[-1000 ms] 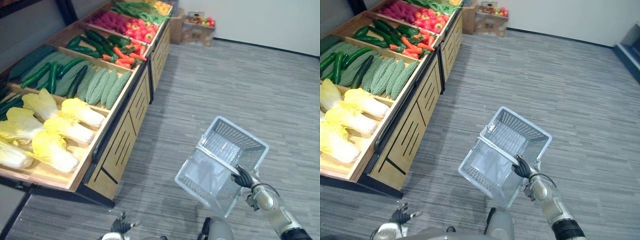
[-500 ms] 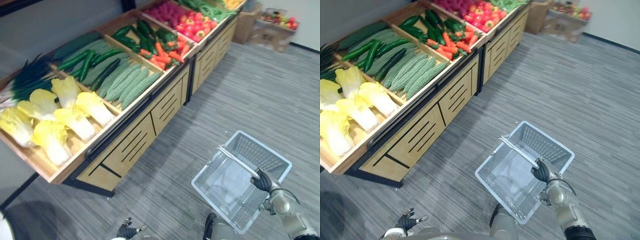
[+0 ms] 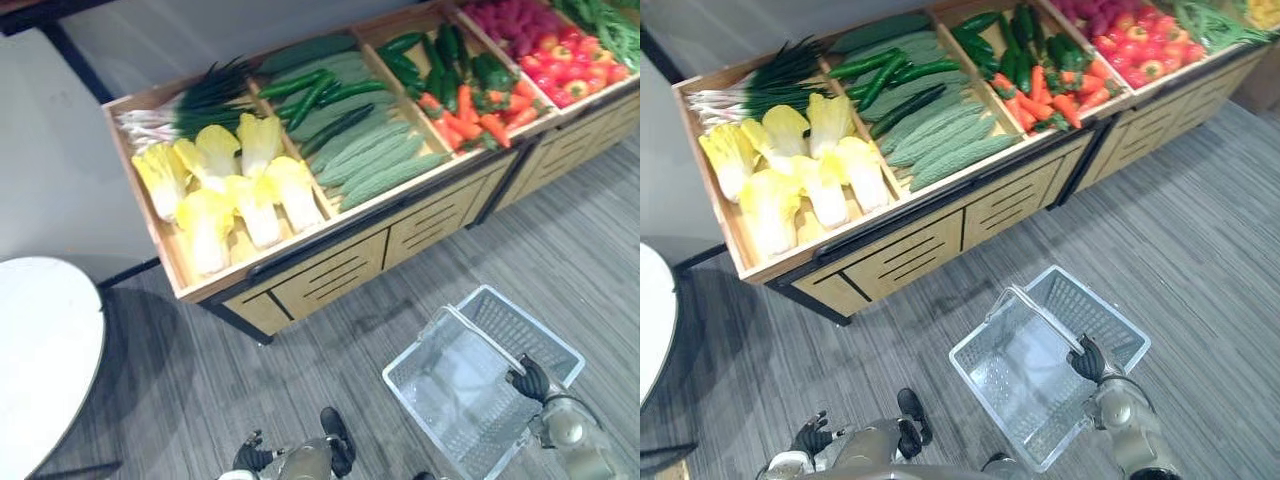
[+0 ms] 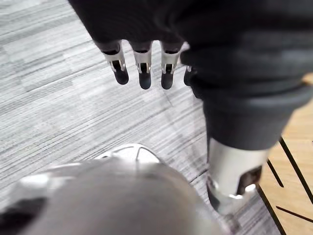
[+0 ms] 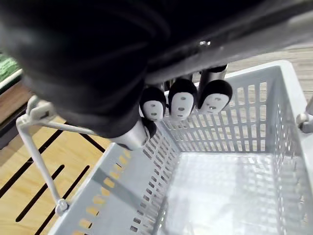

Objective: Pick vegetable in the basket

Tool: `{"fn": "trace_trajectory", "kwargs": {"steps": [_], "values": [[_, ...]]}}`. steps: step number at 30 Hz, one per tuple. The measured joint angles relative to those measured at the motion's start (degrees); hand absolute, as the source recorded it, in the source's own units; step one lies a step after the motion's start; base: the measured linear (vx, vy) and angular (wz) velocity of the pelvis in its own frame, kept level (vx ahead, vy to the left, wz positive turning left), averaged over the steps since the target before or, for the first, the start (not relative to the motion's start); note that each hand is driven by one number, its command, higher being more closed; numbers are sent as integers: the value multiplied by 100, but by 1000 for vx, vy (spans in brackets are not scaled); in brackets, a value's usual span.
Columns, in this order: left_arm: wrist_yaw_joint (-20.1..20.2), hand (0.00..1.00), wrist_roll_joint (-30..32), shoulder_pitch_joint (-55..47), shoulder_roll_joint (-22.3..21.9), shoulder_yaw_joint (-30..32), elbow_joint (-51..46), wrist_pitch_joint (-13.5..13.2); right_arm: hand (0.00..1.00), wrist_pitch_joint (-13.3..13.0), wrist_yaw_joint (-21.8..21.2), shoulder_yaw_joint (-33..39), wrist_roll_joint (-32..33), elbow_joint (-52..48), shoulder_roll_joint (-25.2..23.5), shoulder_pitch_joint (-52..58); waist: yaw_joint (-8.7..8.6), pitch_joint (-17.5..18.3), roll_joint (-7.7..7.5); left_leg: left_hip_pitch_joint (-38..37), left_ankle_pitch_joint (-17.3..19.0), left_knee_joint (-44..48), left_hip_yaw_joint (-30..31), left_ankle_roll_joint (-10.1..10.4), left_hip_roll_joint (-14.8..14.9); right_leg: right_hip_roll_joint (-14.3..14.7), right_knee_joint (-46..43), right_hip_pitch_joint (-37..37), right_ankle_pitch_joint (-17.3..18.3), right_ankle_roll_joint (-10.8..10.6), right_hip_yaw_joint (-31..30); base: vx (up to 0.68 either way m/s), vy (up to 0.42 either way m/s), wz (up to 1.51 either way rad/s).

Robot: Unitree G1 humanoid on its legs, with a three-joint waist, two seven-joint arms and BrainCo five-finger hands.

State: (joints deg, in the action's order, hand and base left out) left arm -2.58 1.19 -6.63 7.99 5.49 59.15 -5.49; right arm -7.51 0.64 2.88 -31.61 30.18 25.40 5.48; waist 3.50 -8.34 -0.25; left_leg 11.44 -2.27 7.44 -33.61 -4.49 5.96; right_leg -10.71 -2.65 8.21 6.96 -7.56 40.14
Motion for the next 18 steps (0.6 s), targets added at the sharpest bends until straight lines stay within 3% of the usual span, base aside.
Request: {"fn": "trace_trajectory", "kwargs": {"steps": [3,4,6,7,8,9,10,11,13,15,18], "values": [[-46,0,14,-28,-8,-4,56,-6,100,-27,4,-121,11,180,-82,-110,37,-40,-82,-267,-26,-105,149,57,-15,60,-31,247,-38,-50,-113,-4,-85,12],[-59,0,14,-26,-42,0,150,-13,100,-23,5,-117,15,268,-127,-136,14,-20,-35,-335,28,-200,176,153,-12,27,-415,156,-22,-74,-148,-30,-26,7],[-76,0,14,-81,-59,-7,187,-14,100,-17,78,-75,31,436,-187,-202,6,-14,-7,-521,198,-355,335,325,17,-246,-1542,-264,99,-230,-232,15,37,-21],[-76,0,16,-131,-20,-12,198,-9,100,-16,143,-22,64,481,-192,-310,-13,-37,-63,-733,376,-599,396,360,-1,-634,-2840,-780,125,-222,-421,60,78,-19],[-80,0,17,-124,152,-19,179,-13,100,-27,193,23,73,508,-239,-364,-70,-111,-306,-890,417,-644,419,353,-175,-1138,-4046,-1238,-61,-5,-786,66,78,7],[-79,0,18,-124,296,-32,172,-13,100,-42,216,58,105,606,-275,-370,-133,-173,-487,-983,446,-636,487,333,-245,-1307,-4614,-1516,-389,92,-1115,29,42,36],[-84,0,17,-131,367,-47,185,-5,100,-54,249,128,148,685,-325,-378,-170,-183,-518,-1012,468,-621,570,317,-251,-1344,-4850,-1643,-501,81,-1332,132,3,58],[-100,0,15,-127,446,-51,171,7,100,-63,264,332,256,923,-388,-340,-192,-160,-626,-1090,499,-590,767,286,-210,-1303,-5092,-1779,-388,105,-1576,155,-5,55],[-101,0,0,-78,456,19,95,7,100,-57,278,647,304,1200,-381,-333,-197,-186,-563,-1092,584,-463,1016,308,-114,-1239,-4859,-1846,-135,23,-1591,174,-31,71],[-104,0,-22,-36,373,137,-50,-13,100,-34,289,927,361,1564,-346,-402,-192,-219,-461,-1050,638,-397,1272,365,-21,-1056,-4075,-1898,-114,44,-1722,137,-63,69],[-114,0,-38,76,343,306,-91,-27,100,7,285,1338,565,2233,-329,-577,-177,-240,-399,-885,632,-364,1680,551,66,-667,-1894,-1899,-207,-86,-2361,131,-165,60]]}}
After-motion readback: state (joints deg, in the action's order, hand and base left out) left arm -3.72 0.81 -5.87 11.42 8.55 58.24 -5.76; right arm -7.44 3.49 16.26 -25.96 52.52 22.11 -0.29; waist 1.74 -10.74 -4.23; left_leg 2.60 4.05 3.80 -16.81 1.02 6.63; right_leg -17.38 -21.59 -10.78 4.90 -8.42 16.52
